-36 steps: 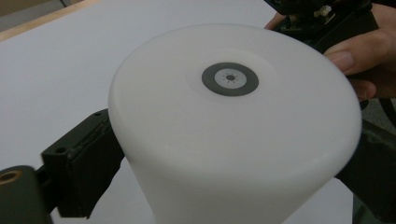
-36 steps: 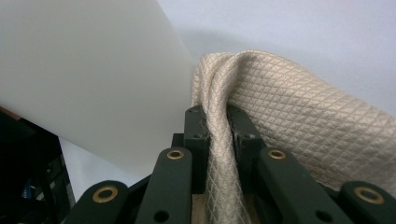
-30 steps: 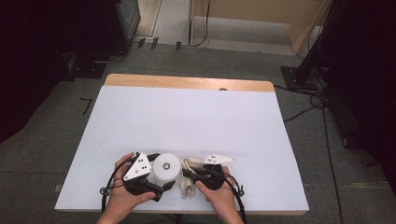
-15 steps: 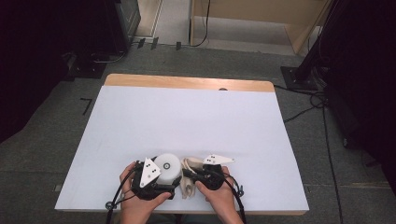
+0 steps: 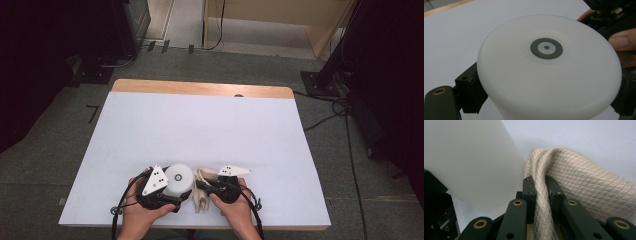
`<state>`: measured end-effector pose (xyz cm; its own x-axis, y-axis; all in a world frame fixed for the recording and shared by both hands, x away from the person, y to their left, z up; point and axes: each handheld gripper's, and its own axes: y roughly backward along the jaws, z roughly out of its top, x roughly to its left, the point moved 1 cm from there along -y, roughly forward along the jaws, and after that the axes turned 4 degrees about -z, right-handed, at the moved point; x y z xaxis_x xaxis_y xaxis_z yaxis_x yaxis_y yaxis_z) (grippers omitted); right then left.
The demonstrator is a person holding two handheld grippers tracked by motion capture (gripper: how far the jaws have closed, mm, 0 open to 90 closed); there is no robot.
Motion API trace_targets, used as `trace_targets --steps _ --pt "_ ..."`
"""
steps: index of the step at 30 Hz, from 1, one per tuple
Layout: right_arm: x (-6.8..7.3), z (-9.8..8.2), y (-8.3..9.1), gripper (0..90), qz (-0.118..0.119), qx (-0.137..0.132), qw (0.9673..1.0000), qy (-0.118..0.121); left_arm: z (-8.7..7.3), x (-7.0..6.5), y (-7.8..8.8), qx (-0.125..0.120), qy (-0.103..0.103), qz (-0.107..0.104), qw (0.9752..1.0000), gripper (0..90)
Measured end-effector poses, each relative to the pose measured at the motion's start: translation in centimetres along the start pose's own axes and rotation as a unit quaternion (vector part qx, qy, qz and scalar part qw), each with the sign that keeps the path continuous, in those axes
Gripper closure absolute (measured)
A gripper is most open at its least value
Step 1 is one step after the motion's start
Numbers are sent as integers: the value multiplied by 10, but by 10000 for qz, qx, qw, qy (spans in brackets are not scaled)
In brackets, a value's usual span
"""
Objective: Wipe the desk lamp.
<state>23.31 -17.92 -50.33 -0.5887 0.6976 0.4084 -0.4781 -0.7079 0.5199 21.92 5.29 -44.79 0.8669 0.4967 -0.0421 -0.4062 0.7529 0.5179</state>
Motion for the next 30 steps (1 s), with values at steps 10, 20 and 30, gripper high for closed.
trace_targets --steps 10,20,30 --pt "1 0 -1 802 9 -29 10000 4 -4 21 7 -49 -802 -1110 9906 89" --pt "4 1 1 814 172 -16 9998 -54 -8 24 2 -48 -743 -1186 9901 89" --pt "24 24 27 823 563 -605 9965 112 -9 25 2 -102 -708 -1202 9902 88"
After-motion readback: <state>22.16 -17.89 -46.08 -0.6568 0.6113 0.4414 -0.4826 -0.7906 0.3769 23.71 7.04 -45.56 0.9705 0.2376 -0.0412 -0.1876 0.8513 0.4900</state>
